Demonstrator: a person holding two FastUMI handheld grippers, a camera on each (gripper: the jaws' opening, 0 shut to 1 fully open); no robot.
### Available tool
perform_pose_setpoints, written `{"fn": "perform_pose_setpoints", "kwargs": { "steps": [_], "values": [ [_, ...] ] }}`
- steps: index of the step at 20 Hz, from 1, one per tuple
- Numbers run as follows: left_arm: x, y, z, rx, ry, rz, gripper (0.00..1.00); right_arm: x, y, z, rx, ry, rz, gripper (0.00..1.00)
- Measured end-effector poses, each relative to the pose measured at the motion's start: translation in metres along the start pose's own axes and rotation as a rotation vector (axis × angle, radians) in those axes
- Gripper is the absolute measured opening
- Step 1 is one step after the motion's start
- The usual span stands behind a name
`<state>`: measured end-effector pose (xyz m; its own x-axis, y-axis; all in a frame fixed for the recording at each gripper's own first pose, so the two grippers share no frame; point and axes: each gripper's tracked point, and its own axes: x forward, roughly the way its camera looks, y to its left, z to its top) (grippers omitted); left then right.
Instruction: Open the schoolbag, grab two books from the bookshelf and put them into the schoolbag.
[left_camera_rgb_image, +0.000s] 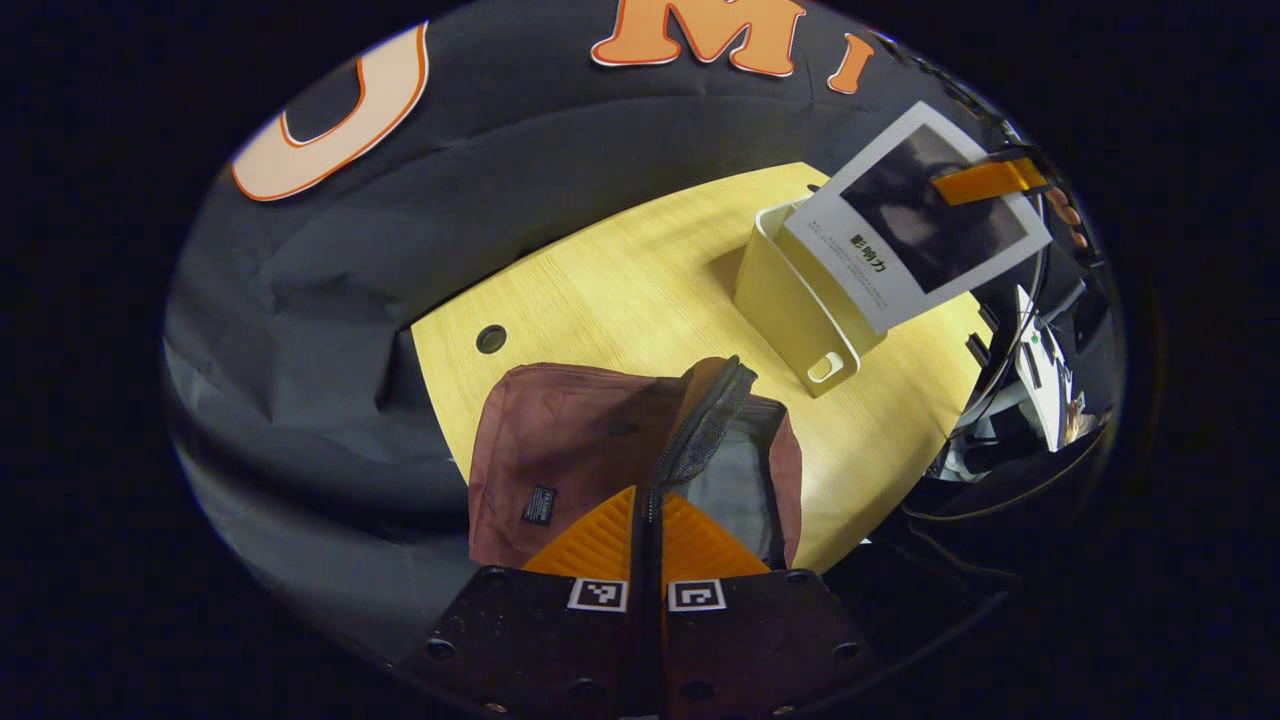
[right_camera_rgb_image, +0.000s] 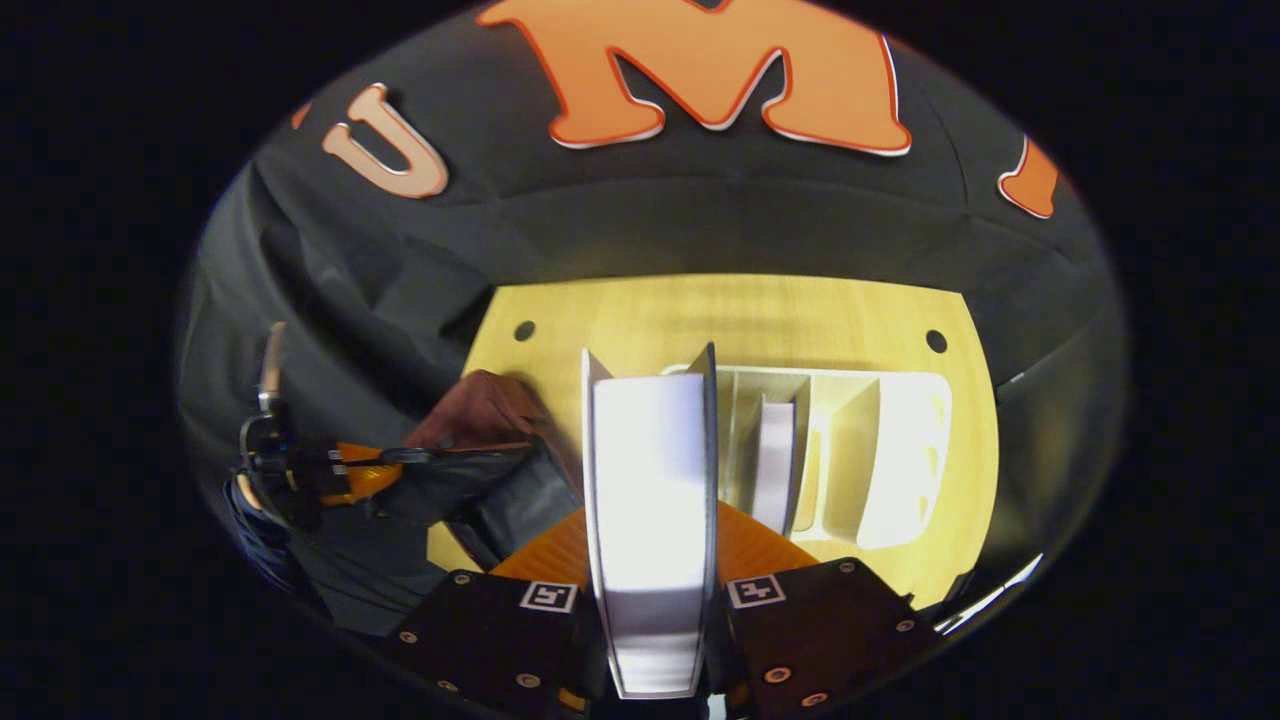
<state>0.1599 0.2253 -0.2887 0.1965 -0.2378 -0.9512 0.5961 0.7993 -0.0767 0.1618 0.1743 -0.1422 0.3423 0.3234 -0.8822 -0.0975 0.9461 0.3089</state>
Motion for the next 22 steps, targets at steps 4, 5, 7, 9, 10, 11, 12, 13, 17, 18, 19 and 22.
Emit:
{"fn": "perform_pose_setpoints", "kwargs": {
  "steps": [4, 5, 7, 9, 10, 11, 12, 13, 17, 18, 19, 22],
  "values": [
    [-0.001, 0.0, 0.0, -0.004, -0.001, 0.006, 0.01, 0.0, 0.043, -0.019, 0.021, -0.038, 0.113, 0.4],
    [-0.001, -0.001, -0.002, -0.005, -0.001, 0.002, 0.01, 0.004, 0.05, -0.023, 0.021, -0.037, 0.129, 0.4],
    [0.0, -0.001, -0.002, -0.006, -0.005, 0.005, 0.01, 0.014, 0.064, -0.032, 0.023, -0.038, 0.151, 0.4],
    [0.0, -0.001, -0.002, -0.007, -0.01, 0.012, 0.01, 0.026, 0.075, -0.043, 0.048, -0.035, 0.181, 0.4],
    [0.0, -0.001, -0.001, -0.009, -0.01, 0.013, 0.01, 0.032, 0.081, -0.049, 0.069, -0.033, 0.2, 0.4],
    [-0.001, -0.001, -0.002, -0.01, -0.013, 0.014, 0.01, 0.039, 0.088, -0.057, 0.083, -0.021, 0.22, 0.4],
    [-0.001, -0.002, -0.002, -0.01, -0.013, 0.016, 0.01, 0.046, 0.093, -0.063, 0.109, -0.02, 0.239, 0.4],
    [0.0, -0.001, -0.003, -0.01, -0.014, 0.016, 0.01, 0.053, 0.099, -0.07, 0.135, -0.011, 0.261, 0.4],
    [0.0, -0.001, -0.004, -0.02, -0.021, 0.021, 0.01, 0.087, 0.116, -0.094, 0.254, -0.001, 0.317, 0.4],
    [0.001, -0.002, -0.004, -0.026, -0.025, 0.022, 0.01, 0.095, 0.118, -0.096, 0.282, -0.005, 0.321, 0.4],
    [0.001, -0.003, -0.004, -0.034, -0.029, 0.02, 0.01, 0.098, 0.123, -0.099, 0.318, -0.012, 0.333, 0.4],
    [0.001, -0.005, -0.001, -0.05, -0.042, 0.023, 0.01, 0.111, 0.131, -0.111, 0.433, -0.025, 0.368, 0.4]
  ]
}}
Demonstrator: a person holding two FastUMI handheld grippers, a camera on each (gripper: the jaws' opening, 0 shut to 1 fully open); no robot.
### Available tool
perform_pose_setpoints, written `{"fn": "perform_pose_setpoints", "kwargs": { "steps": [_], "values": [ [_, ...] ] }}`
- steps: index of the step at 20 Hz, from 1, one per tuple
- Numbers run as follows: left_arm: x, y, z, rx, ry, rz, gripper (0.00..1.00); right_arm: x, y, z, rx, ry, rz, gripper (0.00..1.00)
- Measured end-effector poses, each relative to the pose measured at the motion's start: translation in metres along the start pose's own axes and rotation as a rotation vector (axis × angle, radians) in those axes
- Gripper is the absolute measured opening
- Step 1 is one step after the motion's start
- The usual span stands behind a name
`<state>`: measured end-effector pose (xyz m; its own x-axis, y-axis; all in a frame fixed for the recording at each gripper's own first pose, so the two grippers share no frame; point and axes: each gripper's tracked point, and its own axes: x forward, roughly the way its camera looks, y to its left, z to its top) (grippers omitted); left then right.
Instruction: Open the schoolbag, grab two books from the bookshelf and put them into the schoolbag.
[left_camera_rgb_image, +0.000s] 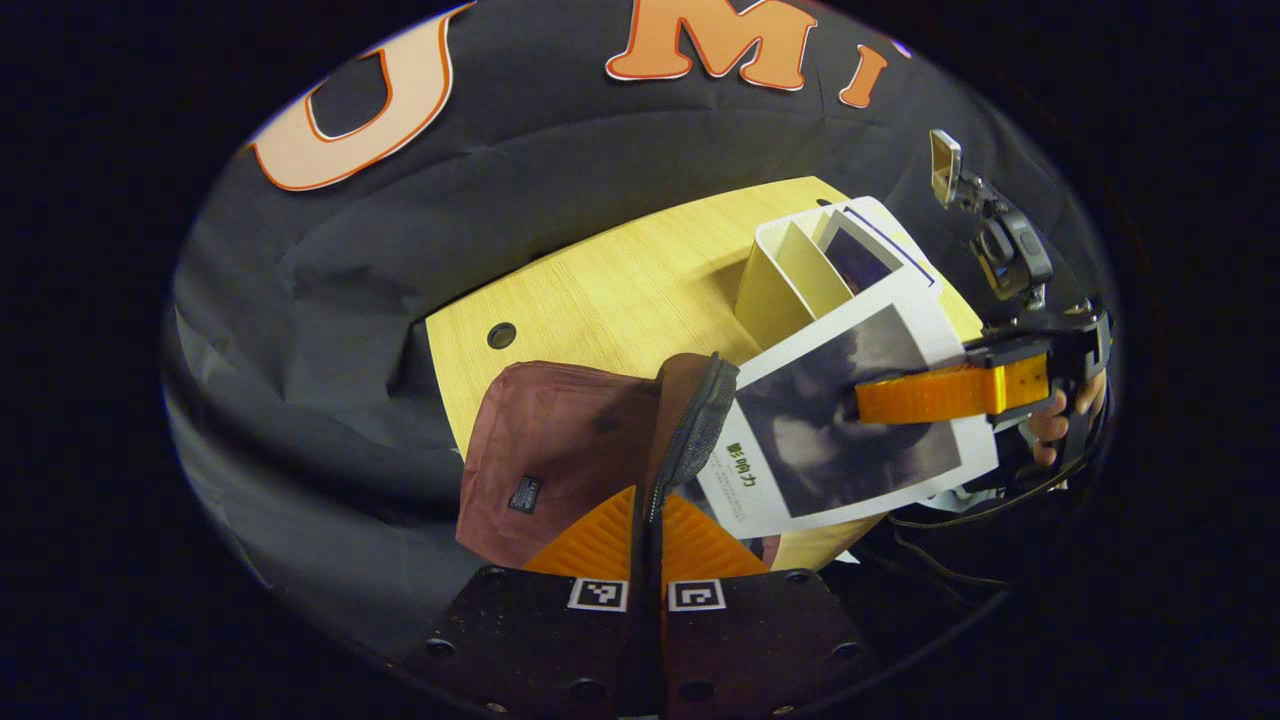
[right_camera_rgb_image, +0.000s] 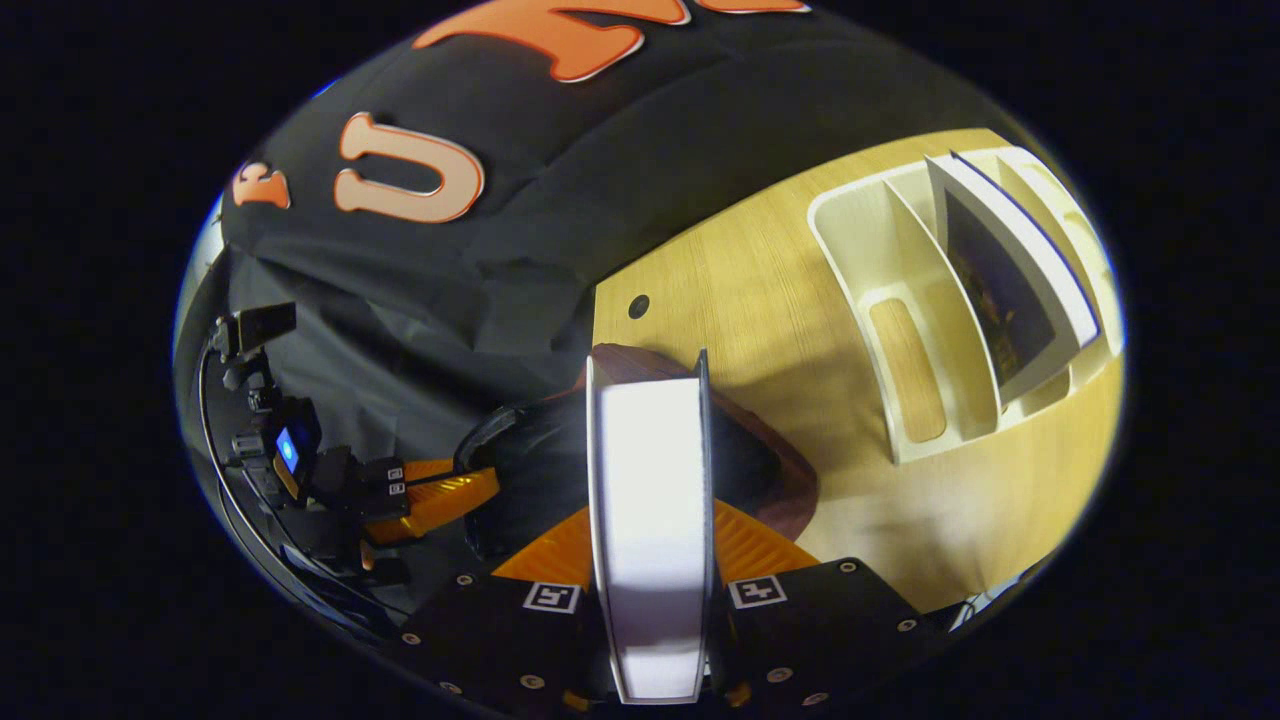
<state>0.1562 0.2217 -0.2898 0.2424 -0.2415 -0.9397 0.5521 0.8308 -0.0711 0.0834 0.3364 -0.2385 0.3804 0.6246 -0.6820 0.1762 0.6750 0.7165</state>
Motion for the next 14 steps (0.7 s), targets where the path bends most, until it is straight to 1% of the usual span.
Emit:
{"fn": "perform_pose_setpoints", "kwargs": {
  "steps": [2, 6, 10, 12, 14],
  "values": [
    [0.0, -0.003, 0.001, -0.008, -0.005, 0.0, 0.01, 0.013, -0.001, -0.008, 0.075, -0.018, 0.018, 0.39],
    [0.002, -0.008, -0.001, 0.007, 0.005, -0.006, 0.01, 0.039, -0.004, -0.025, 0.161, -0.041, 0.039, 0.39],
    [0.004, -0.016, -0.002, 0.021, 0.006, -0.018, 0.01, 0.079, -0.002, -0.039, 0.187, -0.026, 0.076, 0.39],
    [0.006, -0.025, -0.002, 0.032, 0.004, -0.029, 0.01, 0.092, -0.004, -0.045, 0.232, -0.028, 0.109, 0.4],
    [0.008, -0.029, -0.002, 0.028, -0.002, -0.037, 0.01, 0.104, -0.006, -0.042, 0.289, -0.059, 0.141, 0.4]
  ]
}}
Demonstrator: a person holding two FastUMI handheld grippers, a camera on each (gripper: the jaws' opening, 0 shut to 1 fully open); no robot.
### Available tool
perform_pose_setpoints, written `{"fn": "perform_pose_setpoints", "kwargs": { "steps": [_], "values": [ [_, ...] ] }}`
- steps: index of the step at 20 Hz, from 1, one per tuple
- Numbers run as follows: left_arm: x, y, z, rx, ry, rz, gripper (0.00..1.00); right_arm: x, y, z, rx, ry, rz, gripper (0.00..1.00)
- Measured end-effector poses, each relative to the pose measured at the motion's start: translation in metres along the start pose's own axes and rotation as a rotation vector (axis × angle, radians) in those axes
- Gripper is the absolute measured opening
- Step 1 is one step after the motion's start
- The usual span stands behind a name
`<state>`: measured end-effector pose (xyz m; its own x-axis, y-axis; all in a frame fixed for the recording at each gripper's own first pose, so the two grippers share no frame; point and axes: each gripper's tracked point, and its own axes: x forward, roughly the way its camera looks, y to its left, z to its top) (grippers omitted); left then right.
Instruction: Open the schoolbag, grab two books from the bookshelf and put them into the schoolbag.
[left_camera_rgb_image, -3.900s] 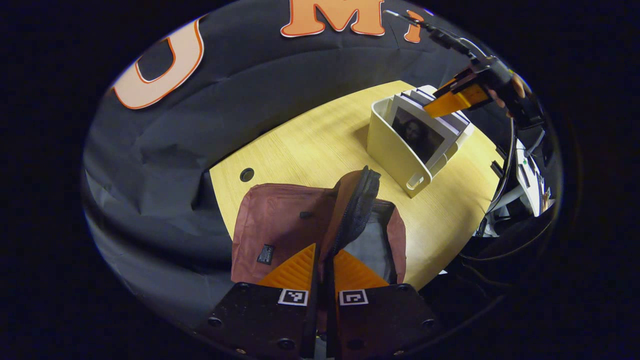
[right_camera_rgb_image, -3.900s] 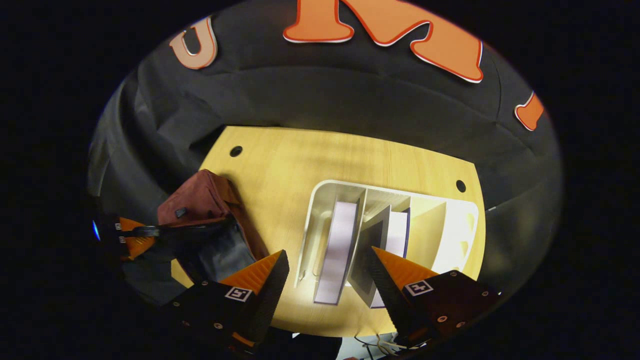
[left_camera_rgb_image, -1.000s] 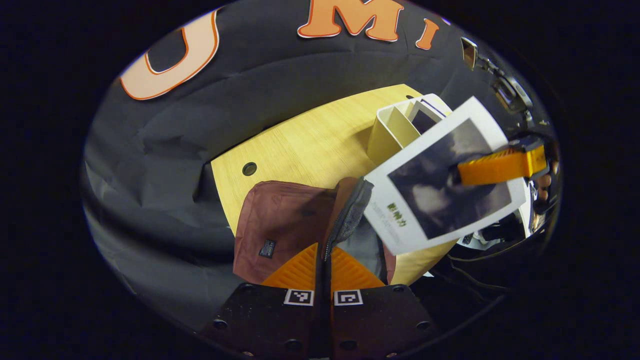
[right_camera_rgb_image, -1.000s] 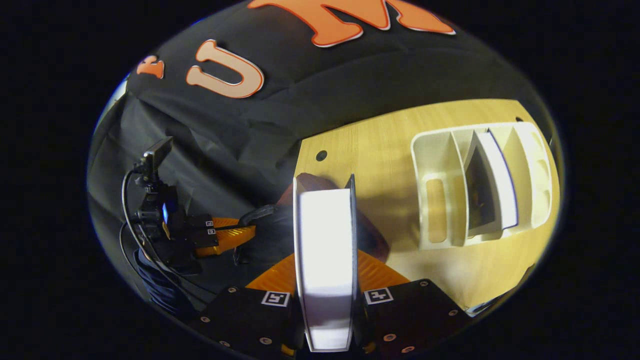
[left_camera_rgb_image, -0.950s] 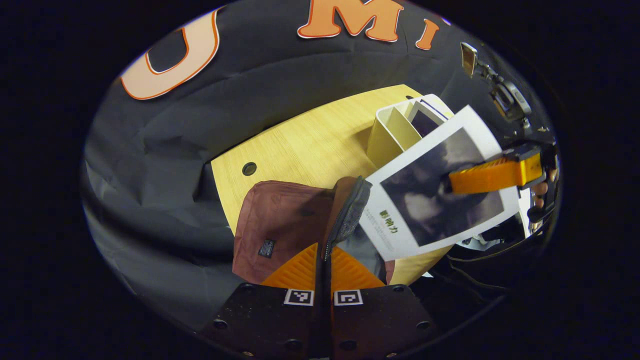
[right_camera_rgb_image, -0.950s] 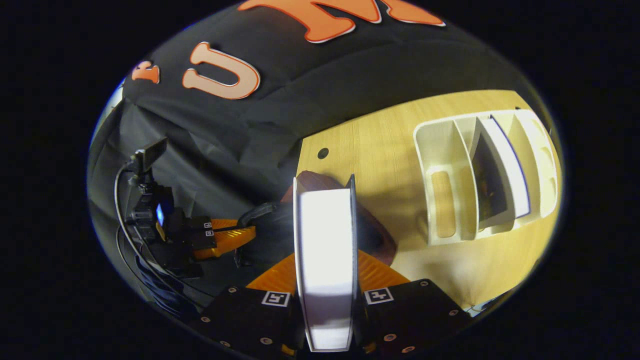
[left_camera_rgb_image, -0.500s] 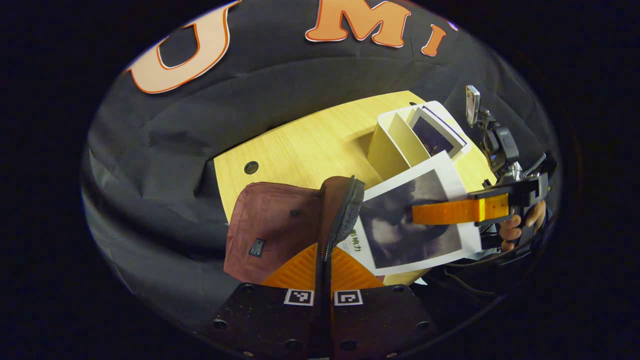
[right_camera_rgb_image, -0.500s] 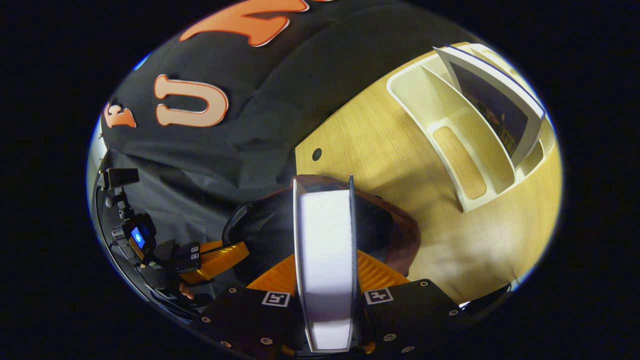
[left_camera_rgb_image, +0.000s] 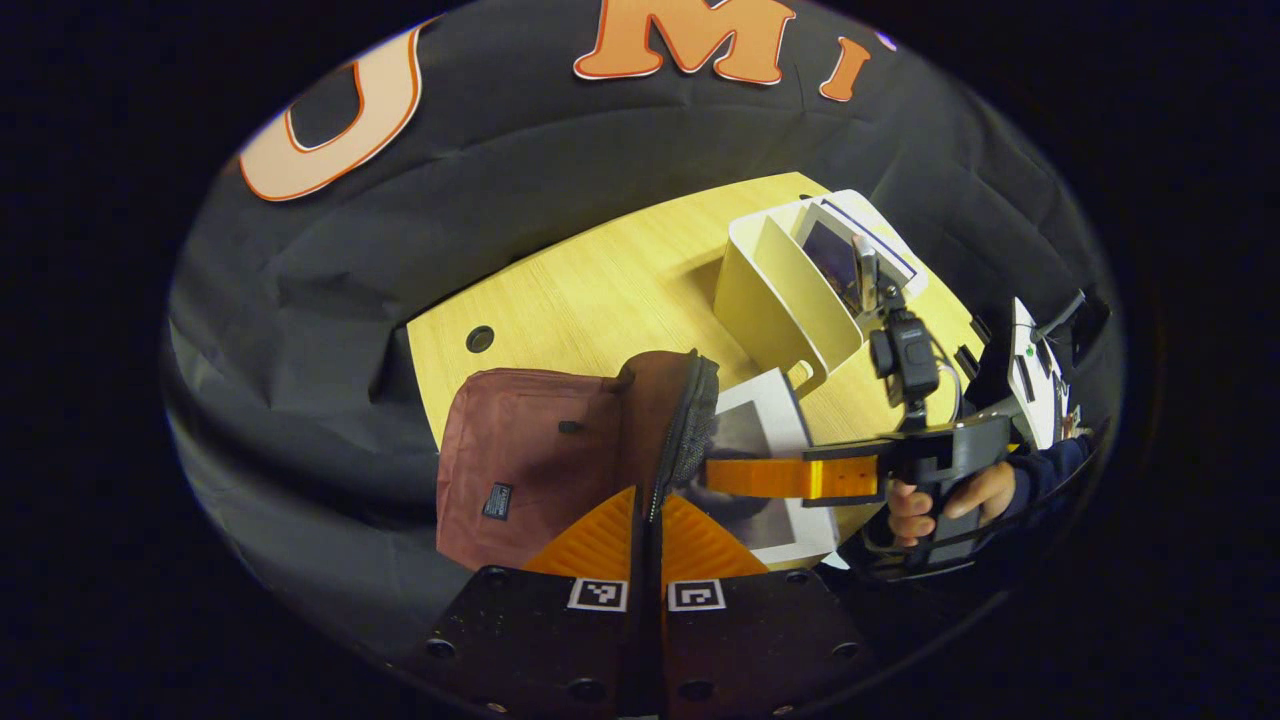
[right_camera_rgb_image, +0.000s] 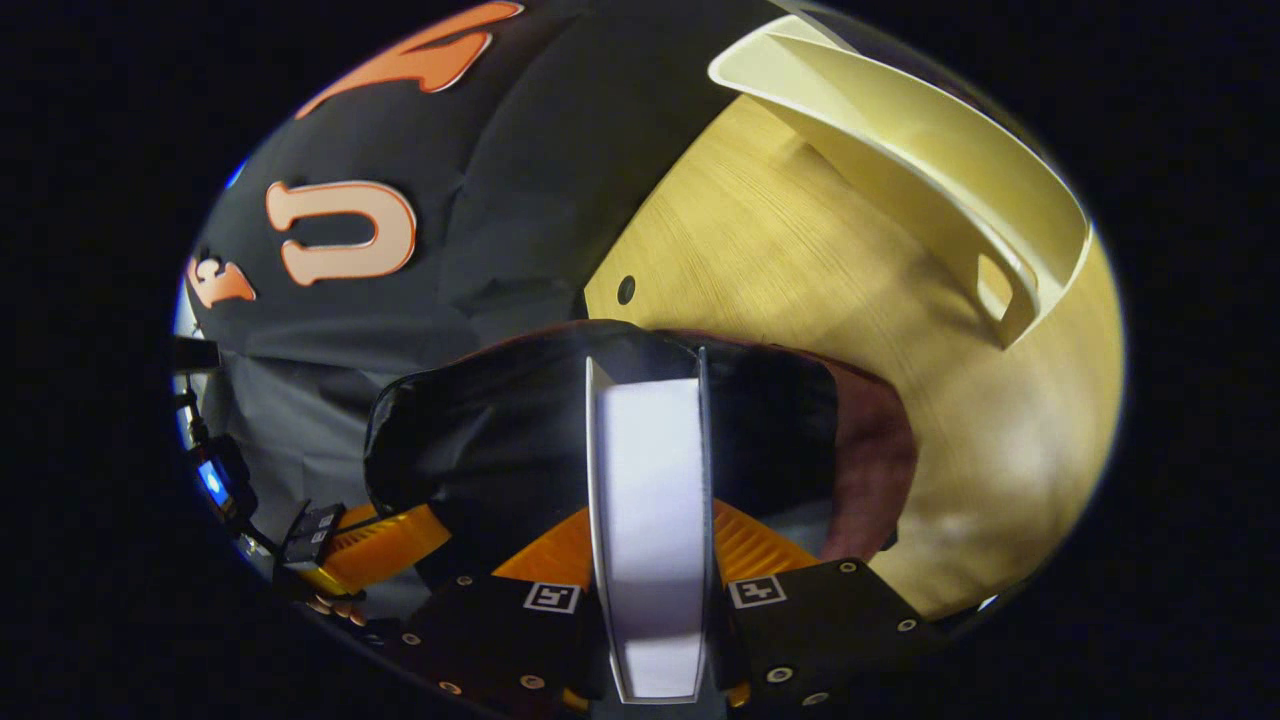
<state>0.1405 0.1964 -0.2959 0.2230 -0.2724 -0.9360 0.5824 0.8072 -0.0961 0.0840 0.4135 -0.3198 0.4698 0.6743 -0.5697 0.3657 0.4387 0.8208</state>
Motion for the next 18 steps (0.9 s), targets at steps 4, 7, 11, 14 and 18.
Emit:
{"fn": "perform_pose_setpoints", "kwargs": {
  "steps": [4, 7, 11, 14, 18],
  "values": [
    [0.002, -0.003, -0.003, -0.013, -0.008, -0.007, 0.01, 0.021, -0.002, 0.0, 0.008, -0.042, 0.016, 0.39],
    [0.005, -0.01, -0.004, -0.026, -0.01, -0.025, 0.01, 0.034, -0.003, 0.0, 0.03, -0.065, 0.036, 0.39],
    [0.009, -0.021, -0.008, -0.04, -0.01, -0.051, 0.01, 0.06, -0.004, -0.006, 0.021, -0.079, 0.04, 0.4],
    [0.01, -0.023, -0.009, -0.048, -0.011, -0.05, 0.01, 0.08, -0.006, -0.012, 0.015, -0.083, 0.03, 0.4],
    [0.009, -0.017, -0.01, -0.078, -0.012, -0.053, 0.01, 0.079, -0.002, -0.024, -0.016, -0.038, -0.008, 0.42]
  ]
}}
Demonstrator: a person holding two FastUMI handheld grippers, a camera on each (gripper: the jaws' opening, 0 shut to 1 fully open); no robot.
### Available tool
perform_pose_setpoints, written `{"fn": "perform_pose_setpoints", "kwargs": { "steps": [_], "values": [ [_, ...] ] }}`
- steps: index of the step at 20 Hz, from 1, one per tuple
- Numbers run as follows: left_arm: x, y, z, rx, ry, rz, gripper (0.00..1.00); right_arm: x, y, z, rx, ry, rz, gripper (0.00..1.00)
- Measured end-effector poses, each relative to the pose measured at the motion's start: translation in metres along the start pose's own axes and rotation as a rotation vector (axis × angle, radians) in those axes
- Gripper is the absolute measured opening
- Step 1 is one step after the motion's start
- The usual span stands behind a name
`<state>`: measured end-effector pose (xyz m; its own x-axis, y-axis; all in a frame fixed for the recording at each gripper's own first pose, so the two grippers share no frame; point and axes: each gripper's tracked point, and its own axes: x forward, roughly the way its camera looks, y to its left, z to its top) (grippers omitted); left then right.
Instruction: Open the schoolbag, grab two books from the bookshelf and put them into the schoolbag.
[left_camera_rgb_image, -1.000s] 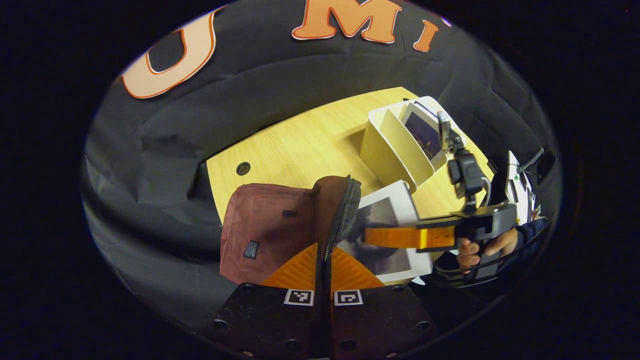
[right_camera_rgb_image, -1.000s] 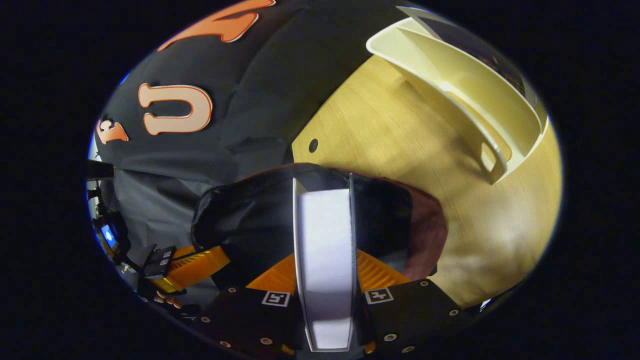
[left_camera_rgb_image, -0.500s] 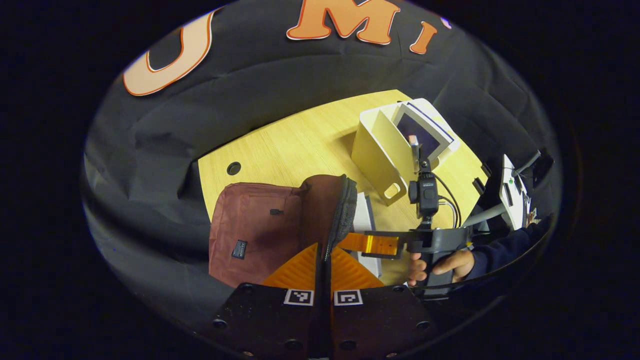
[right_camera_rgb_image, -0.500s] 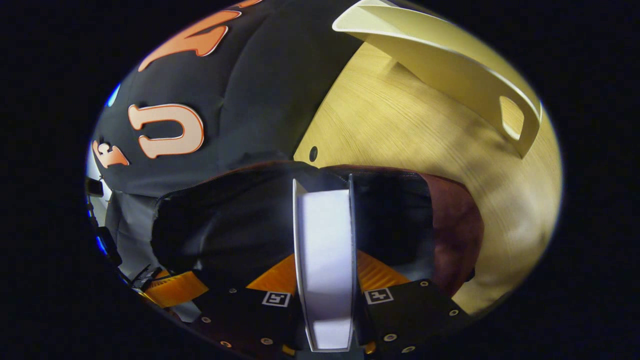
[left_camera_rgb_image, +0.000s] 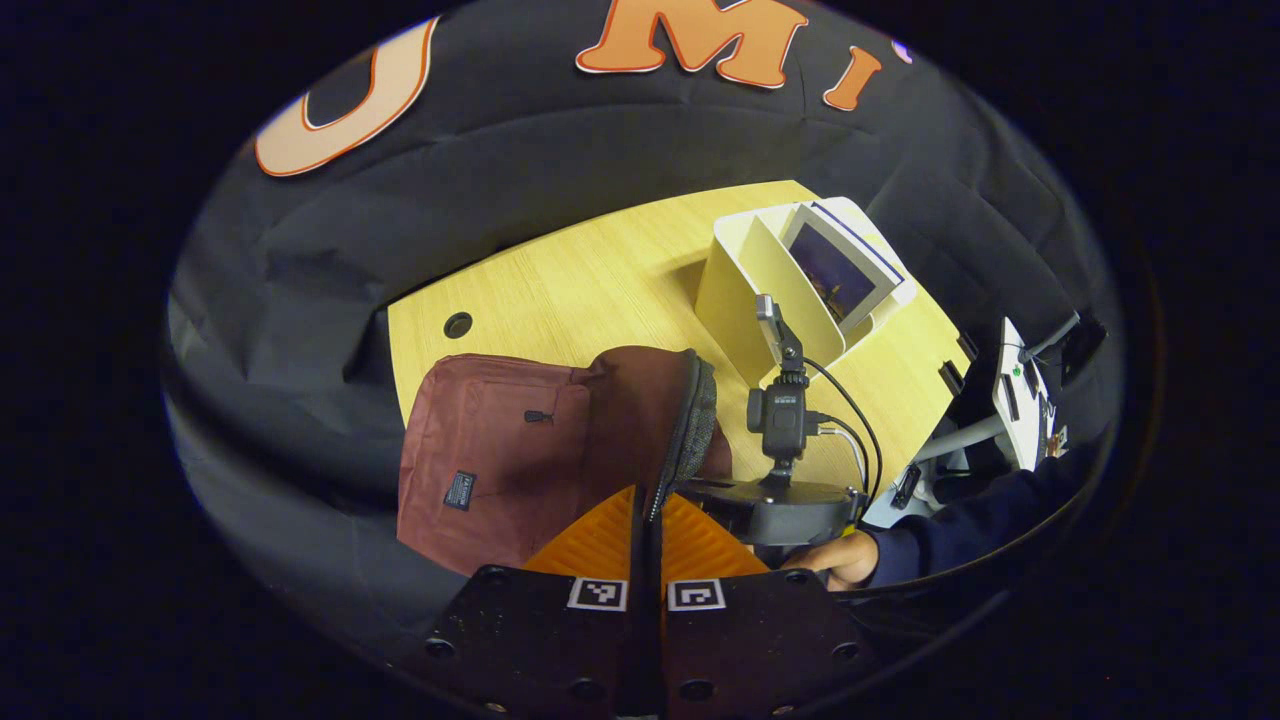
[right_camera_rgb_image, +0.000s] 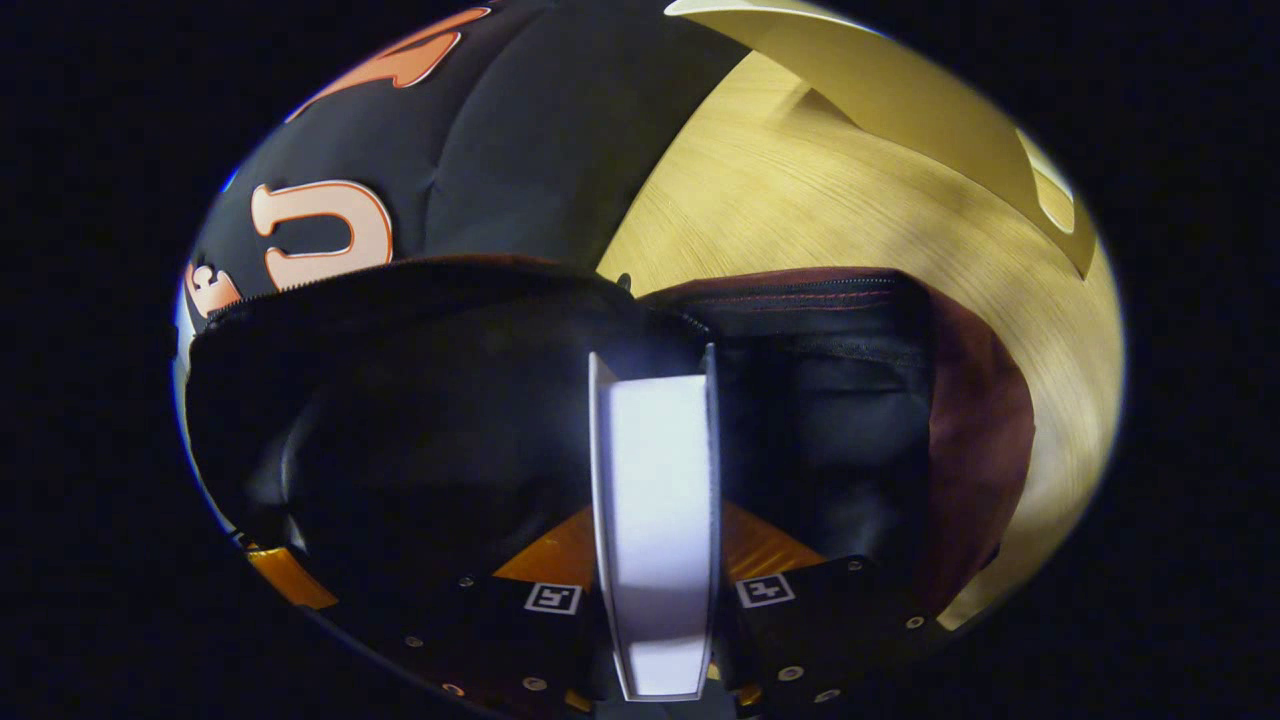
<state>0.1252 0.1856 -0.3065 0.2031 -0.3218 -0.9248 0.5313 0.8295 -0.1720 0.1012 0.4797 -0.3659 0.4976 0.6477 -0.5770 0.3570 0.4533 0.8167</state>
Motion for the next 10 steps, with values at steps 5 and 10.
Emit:
{"fn": "perform_pose_setpoints", "kwargs": {
  "steps": [5, 10],
  "values": [
    [-0.003, 0.008, 0.003, -0.02, -0.007, -0.005, 0.01, -0.039, -0.004, 0.023, -0.084, -0.045, -0.072, 0.73],
    [0.003, -0.001, 0.001, 0.001, -0.002, -0.007, 0.01, -0.084, -0.013, 0.062, -0.213, -0.103, -0.142, 0.96]
  ]
}}
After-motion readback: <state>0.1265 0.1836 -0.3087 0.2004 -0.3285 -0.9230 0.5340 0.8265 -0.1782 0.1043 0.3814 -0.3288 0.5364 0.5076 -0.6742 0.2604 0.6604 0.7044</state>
